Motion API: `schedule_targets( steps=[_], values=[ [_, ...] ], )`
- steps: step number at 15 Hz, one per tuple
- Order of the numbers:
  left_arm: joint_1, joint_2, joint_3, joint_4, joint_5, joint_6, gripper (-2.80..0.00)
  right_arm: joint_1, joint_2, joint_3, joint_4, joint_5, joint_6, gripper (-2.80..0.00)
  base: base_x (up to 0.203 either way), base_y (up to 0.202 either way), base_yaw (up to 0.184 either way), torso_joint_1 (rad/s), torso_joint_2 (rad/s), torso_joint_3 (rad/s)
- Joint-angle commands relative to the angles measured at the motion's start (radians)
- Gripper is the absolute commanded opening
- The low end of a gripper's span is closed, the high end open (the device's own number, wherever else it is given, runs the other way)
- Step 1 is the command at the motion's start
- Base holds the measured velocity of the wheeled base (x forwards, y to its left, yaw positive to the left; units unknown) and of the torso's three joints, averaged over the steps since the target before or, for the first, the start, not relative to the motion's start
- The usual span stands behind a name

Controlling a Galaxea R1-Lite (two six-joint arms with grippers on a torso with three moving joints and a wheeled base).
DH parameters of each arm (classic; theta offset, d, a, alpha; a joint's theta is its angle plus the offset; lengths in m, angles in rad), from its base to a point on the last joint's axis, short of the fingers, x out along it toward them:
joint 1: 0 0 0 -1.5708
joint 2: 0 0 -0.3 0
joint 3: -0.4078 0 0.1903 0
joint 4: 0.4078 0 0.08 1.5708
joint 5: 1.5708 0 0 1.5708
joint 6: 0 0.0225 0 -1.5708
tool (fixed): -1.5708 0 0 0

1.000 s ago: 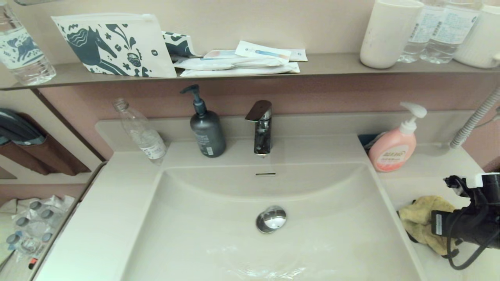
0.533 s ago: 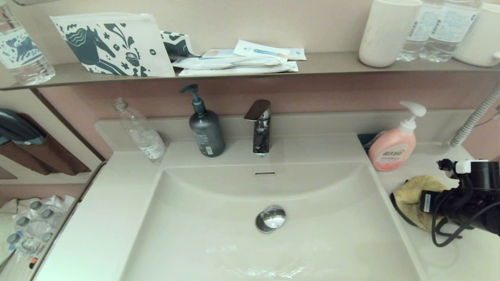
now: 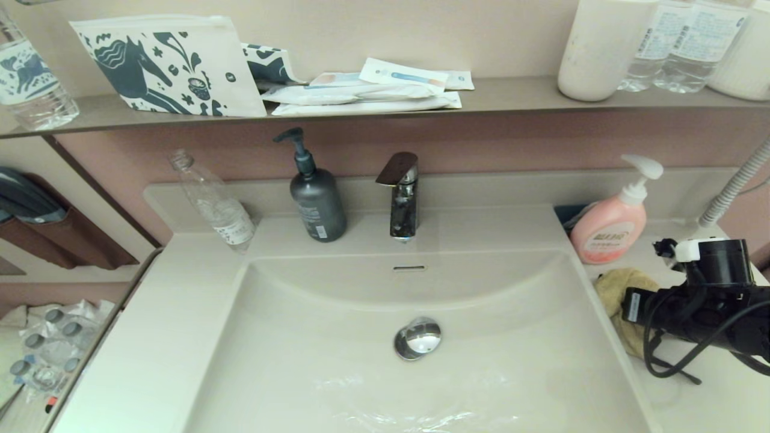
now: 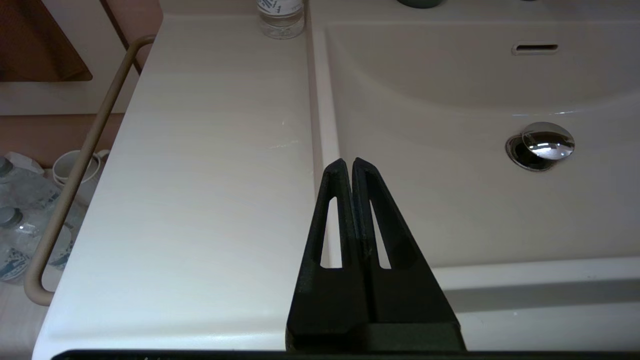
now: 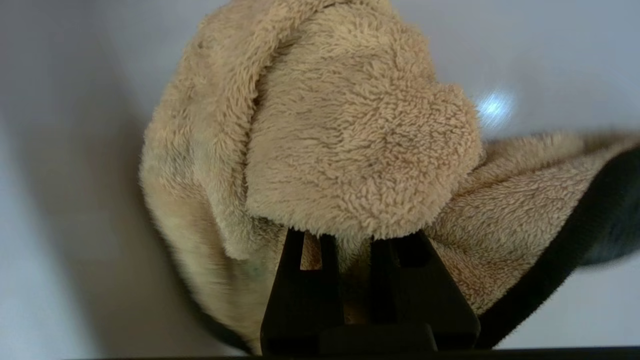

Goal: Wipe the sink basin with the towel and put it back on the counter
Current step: Wipe the sink

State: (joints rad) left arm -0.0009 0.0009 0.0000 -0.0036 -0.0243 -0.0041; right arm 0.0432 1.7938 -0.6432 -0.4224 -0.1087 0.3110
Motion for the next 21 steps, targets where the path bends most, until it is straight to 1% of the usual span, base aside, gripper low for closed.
schedule_targets(
  steps=[1, 2, 5, 9, 12, 15, 19, 21],
  values=[
    [0.001, 0.001, 0.0, 0.0, 0.0, 0.0, -2.8, 0.051, -0.057, 0.01, 0.064, -0.001, 0.041, -2.8, 0.0, 0.0, 0.0, 0.0, 0.0, 0.0],
    [-0.001, 0.001, 0.0, -0.001, 0.0, 0.0, -2.8, 0.061, -0.073, 0.032, 0.083, 0.001, 0.055, -2.8, 0.0, 0.0, 0.0, 0.0, 0.0, 0.0],
    [0.0, 0.001, 0.0, 0.0, 0.0, 0.0, -2.8, 0.063, -0.103, 0.106, 0.133, -0.003, 0.05, -2.8, 0.0, 0.0, 0.0, 0.0, 0.0, 0.0],
    [-0.001, 0.001, 0.0, -0.001, 0.0, 0.0, -2.8, 0.063, -0.194, 0.214, 0.214, -0.005, 0.007, -2.8, 0.0, 0.0, 0.0, 0.0, 0.0, 0.0],
    [-0.001, 0.001, 0.0, 0.0, 0.0, 0.0, -2.8, 0.056, -0.215, 0.243, 0.22, -0.006, -0.006, -2.8, 0.0, 0.0, 0.0, 0.0, 0.0, 0.0],
    [0.0, 0.001, 0.0, 0.0, 0.0, 0.0, -2.8, 0.053, -0.178, 0.213, 0.186, -0.007, -0.003, -2.8, 0.0, 0.0, 0.0, 0.0, 0.0, 0.0],
    [0.0, 0.001, 0.0, 0.0, 0.0, 0.0, -2.8, 0.036, -0.053, 0.157, 0.029, -0.008, -0.003, -2.8, 0.0, 0.0, 0.0, 0.0, 0.0, 0.0],
    [-0.001, 0.001, 0.0, -0.001, 0.0, 0.0, -2.8, 0.028, -0.004, 0.099, -0.014, -0.008, -0.003, -2.8, 0.0, 0.0, 0.0, 0.0, 0.0, 0.0]
  ],
)
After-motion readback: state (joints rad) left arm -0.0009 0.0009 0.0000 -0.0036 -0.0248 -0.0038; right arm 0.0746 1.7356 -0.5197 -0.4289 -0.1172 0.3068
